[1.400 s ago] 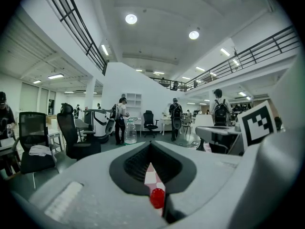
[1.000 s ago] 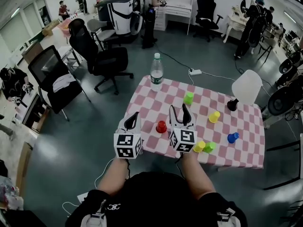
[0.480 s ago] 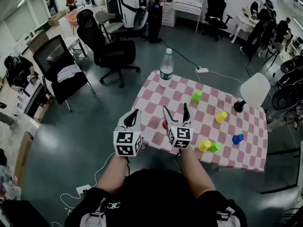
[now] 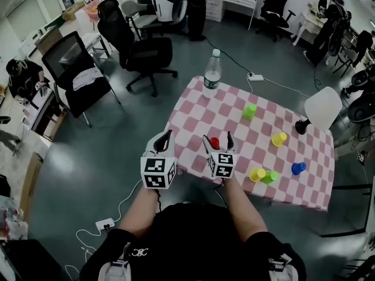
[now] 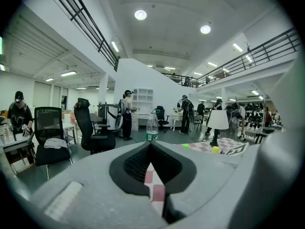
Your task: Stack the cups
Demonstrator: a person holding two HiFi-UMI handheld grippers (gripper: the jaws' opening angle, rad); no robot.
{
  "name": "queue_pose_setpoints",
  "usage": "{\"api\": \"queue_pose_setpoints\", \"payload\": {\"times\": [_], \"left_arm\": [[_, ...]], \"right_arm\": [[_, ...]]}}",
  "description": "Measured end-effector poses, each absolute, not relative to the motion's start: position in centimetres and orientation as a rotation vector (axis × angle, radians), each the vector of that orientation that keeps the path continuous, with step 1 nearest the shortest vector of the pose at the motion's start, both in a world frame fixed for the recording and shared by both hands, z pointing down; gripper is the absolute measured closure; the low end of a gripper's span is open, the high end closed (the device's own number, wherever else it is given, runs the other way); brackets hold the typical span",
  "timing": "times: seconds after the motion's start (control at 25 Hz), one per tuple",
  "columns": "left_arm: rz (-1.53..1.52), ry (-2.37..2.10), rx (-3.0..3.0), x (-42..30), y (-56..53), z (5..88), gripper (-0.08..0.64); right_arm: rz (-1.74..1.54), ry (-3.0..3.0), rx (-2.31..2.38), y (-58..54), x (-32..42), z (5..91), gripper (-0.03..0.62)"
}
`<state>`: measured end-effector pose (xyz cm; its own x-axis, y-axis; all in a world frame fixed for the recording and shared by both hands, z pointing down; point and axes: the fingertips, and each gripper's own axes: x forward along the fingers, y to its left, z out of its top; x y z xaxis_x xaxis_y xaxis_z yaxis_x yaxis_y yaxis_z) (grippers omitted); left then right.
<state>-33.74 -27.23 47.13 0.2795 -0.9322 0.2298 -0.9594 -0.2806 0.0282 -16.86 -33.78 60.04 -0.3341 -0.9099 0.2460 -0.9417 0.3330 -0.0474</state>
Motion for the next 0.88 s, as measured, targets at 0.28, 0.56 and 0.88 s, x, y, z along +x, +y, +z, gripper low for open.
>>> {"api": "queue_pose_setpoints", "payload": {"times": [0.28,0.56,0.88], "left_arm": [[0.284,-1.783,2.355,-34.3,-27.5,48.2,0.545],[0.323,-1.778,2.353,-34.6,-27.4,48.8,0.545],[0.329,-1.818,2.341,-36.2,-27.1,48.3,0.545]], "right_arm": [[0.380,-2.342,1.629,-33.4,-16.8,65.8,0.155],[0.476,-2.253,1.560,-33.1,-16.5,71.0,0.155],[0.468,-2.161,1.478,-33.4,-16.8,74.4,0.214]]}}
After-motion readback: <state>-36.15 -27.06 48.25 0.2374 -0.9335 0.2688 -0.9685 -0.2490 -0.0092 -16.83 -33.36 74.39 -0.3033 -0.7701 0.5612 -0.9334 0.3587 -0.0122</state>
